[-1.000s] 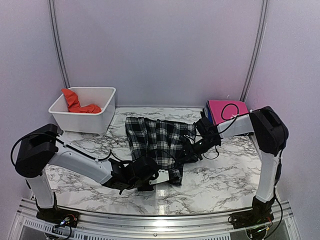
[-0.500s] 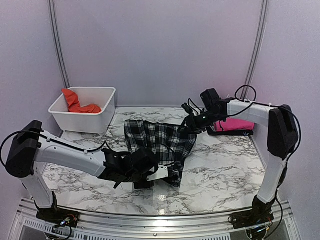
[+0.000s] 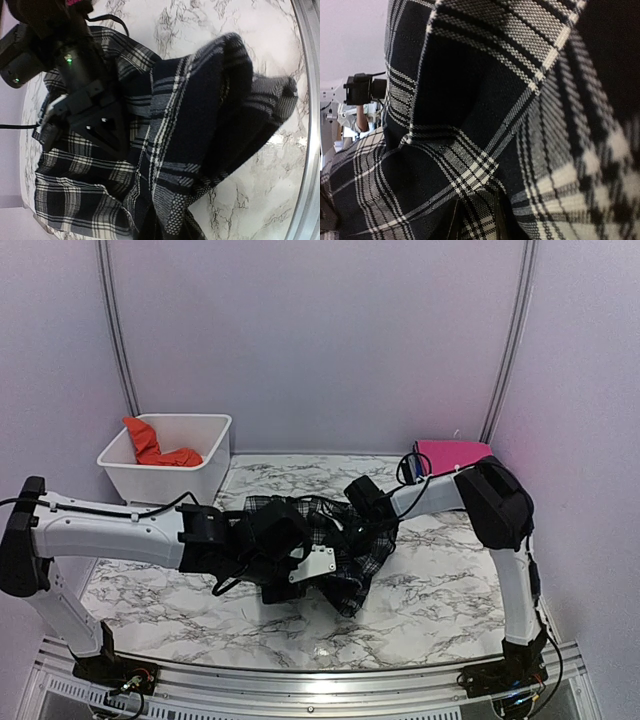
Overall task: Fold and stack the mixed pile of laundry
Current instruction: Pick up the rectangle-folded skirt from the center of the board, then fold the rectangle-folded skirt at the center of the board.
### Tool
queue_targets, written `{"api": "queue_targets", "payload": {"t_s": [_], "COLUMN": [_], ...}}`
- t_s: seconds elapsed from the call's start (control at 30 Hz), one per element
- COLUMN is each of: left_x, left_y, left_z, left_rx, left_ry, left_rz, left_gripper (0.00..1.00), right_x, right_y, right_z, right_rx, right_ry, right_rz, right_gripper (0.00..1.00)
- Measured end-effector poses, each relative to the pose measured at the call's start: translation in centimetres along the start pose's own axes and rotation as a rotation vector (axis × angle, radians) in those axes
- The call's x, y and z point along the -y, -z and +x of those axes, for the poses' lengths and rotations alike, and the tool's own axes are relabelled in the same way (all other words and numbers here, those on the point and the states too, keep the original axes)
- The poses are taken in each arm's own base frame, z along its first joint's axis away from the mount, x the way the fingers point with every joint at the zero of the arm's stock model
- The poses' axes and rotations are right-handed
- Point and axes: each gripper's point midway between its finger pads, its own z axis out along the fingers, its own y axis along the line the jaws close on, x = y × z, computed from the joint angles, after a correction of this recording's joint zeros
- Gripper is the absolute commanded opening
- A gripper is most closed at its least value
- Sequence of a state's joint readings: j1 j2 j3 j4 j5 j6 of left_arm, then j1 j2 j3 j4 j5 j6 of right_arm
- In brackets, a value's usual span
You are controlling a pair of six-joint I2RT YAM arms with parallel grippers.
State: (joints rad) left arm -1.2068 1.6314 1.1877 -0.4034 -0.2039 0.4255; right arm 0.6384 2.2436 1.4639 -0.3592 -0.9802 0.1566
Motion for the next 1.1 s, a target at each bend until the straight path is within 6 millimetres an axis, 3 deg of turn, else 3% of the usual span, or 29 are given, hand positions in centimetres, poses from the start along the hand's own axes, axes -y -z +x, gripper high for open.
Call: {"api": "queue_targets", "payload": {"t_s": [0.1,0.27,0.37,0.5,0.57,0.63,0.8,0.87,0.93,1.0,1.1], "left_x": [-1.6,-4.4,-4.2,-3.2,-2.5,-1.8,-0.5,-0.4,-0.8,-1.4,-2.8], "left_y": [1.4,3.3,3.4,3.6,3.7,3.9,4.2,4.3,4.4,4.3,4.0], "left_z": [-1.4,-1.9,-1.3,-1.4,-1.6,-1.7,-1.7,-1.8,-2.4,-3.1,-4.0], "left_rx": [0.029,0.044,0.039,0.057,0.070,0.079,0.082,0.078,0.082,0.093,0.100], "left_ry": [0.028,0.093,0.119,0.129,0.130,0.129,0.113,0.108,0.106,0.107,0.108], "left_rz": [-0.004,0.015,0.087,0.166,0.210,0.249,0.312,0.323,0.325,0.322,0.314], "left_gripper": [0.00,0.00,0.00,0.01,0.01,0.02,0.06,0.07,0.07,0.07,0.08], "right_x": [-1.3,-4.3,-5.9,-6.8,-6.8,-7.0,-8.8,-8.7,-7.3,-4.5,0.3], "right_y": [-0.6,-2.3,-2.6,-2.1,-1.3,-0.2,5.9,8.5,9.9,10.2,8.2], "right_z": [1.7,7.0,9.1,9.4,8.3,6.0,-4.4,-7.6,-9.3,-9.8,-8.5], "right_rx": [-0.028,-0.127,-0.175,-0.189,-0.175,-0.135,0.091,0.172,0.213,0.219,0.165], "right_ry": [0.039,0.076,0.106,0.137,0.142,0.154,0.259,0.280,0.270,0.222,0.121], "right_rz": [-0.032,-0.100,-0.120,-0.103,-0.080,-0.061,0.007,0.047,0.091,0.136,0.178], "right_gripper": [0.22,0.23,0.28,0.39,0.43,0.47,0.54,0.54,0.55,0.55,0.54]}}
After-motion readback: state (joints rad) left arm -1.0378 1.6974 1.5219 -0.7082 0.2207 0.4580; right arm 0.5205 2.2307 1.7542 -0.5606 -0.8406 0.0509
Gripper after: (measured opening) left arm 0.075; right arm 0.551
